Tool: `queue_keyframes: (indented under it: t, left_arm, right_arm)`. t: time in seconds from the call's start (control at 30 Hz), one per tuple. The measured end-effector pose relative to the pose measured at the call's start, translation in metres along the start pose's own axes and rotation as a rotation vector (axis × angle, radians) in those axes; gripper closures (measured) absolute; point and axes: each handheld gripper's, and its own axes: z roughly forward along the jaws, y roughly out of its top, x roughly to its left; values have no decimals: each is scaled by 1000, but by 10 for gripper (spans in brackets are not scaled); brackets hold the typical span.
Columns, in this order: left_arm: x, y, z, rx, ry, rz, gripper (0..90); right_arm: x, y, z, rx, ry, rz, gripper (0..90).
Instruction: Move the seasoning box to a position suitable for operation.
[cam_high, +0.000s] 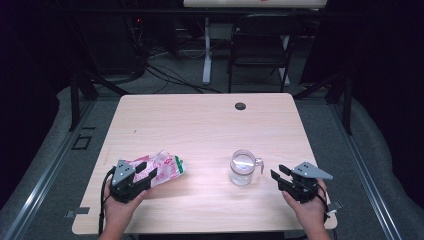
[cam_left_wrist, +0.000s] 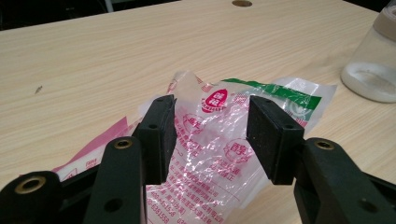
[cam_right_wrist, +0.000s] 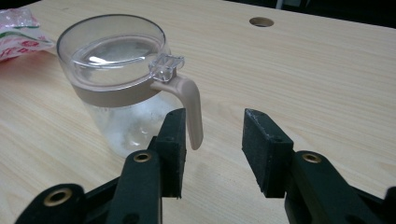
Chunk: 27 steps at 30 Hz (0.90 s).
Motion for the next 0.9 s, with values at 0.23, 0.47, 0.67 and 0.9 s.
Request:
queue_keyframes:
  t: [0.23,0.47,0.67,0.9]
  left_arm:
    - [0,0,-3,-24,14,-20,506]
    - [2,-2,-7,-35,19,-45,502]
    - [2,-3,-12,-45,26,-48,499]
    - [3,-8,-21,-42,51,-52,498]
  right_arm:
    - [3,0,1,10,6,-4,619]
    - [3,-2,9,29,23,-7,628]
    - [5,-1,19,57,32,-23,630]
    - [9,0,37,92,50,-42,645]
